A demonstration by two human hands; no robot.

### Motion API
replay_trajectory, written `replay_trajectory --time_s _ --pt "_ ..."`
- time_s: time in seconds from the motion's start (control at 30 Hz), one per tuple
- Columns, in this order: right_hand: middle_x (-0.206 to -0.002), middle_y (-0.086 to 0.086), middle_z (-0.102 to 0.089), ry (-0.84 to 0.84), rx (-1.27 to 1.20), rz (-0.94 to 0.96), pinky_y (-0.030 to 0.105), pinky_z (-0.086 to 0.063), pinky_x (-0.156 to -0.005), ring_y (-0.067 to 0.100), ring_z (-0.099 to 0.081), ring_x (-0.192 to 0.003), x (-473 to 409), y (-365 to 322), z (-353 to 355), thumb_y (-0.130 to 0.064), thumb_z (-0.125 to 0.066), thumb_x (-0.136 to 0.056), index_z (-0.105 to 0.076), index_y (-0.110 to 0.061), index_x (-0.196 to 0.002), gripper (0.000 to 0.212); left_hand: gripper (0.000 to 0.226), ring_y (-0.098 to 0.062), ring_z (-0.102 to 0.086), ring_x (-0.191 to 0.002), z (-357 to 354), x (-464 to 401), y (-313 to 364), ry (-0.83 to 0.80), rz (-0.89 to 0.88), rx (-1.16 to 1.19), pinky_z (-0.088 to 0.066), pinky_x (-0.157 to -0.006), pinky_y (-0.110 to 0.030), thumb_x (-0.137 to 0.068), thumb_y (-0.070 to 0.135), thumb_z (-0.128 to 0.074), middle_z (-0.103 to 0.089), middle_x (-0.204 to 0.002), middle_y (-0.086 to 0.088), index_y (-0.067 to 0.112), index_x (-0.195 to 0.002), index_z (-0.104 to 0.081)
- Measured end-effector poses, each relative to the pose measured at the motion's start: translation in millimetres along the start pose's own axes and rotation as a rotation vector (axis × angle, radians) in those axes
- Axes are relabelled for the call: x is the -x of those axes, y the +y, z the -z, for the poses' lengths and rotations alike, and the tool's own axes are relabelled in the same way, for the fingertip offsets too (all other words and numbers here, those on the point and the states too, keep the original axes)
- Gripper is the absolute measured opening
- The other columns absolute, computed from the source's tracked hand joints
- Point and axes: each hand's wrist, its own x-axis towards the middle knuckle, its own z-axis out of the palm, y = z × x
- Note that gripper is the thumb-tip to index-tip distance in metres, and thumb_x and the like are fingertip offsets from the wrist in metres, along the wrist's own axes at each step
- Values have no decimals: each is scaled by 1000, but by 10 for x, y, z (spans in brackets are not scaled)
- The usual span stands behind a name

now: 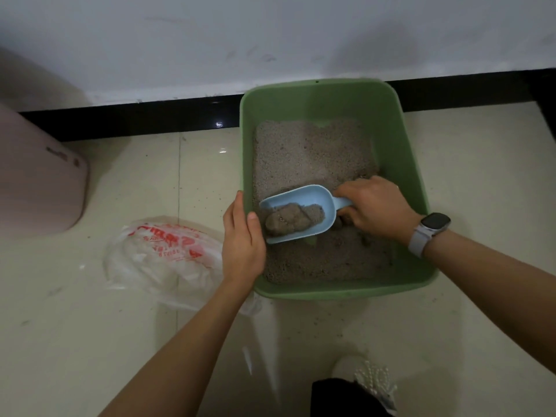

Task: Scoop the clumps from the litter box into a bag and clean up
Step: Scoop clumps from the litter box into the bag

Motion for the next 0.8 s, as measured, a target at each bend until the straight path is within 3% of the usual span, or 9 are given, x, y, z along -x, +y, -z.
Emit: replay_trajectory --time_s 0.17,0.23,0.33,0.47,0.6,0.8 --pt "-67 1 -64 6 202 151 24 -27 -62 20 -58 -59 -224 -298 369 -13 -72 -71 -67 -15 -78 9 59 -18 -36 -128 13 0 0 33 30 53 -19 -90 -4 -91 38 -21 -31 -143 -10 13 -144 -28" --pt "-73 0 -64 -56 321 211 25 -31 -62 19 -59 -65 -277 -452 509 -14 -68 -75 -65 -15 -82 8 60 -19 -36 -128 17 2 4 49 44 82 -18 -90 -1 -91 38 -22 -32 -142 -12 10 -143 -30" --pt "-90 -1 -63 -169 445 221 29 -39 -72 19 -59 -82 -314 -590 618 -16 -53 -86 -62 -16 -98 14 60 -19 -36 -127 23 2 14 58 49 101 -19 -88 0 -90 37 -23 -34 -140 -13 8 -142 -33" --pt "-88 -2 -63 -154 460 168 28 -38 -69 18 -58 -79 -262 -612 671 -20 -55 -87 -63 -17 -96 13 59 -21 -38 -126 21 1 8 67 45 107 -20 -88 -1 -91 36 -24 -35 -138 -13 6 -140 -35" --pt "-65 -1 -63 -84 522 182 24 -34 -56 19 -58 -58 -214 -605 686 -15 -71 -63 -67 -16 -72 11 59 -20 -39 -126 6 -4 -5 66 45 115 -24 -92 -7 -90 37 -23 -35 -138 -12 7 -140 -36" --pt "-51 -7 -55 -87 665 272 20 -35 -50 12 -50 -47 -217 -749 540 -18 -73 -49 -63 -22 -56 13 62 -18 -37 -128 21 9 9 53 66 118 -27 -92 -16 -89 41 -21 -31 -142 -8 12 -142 -32"
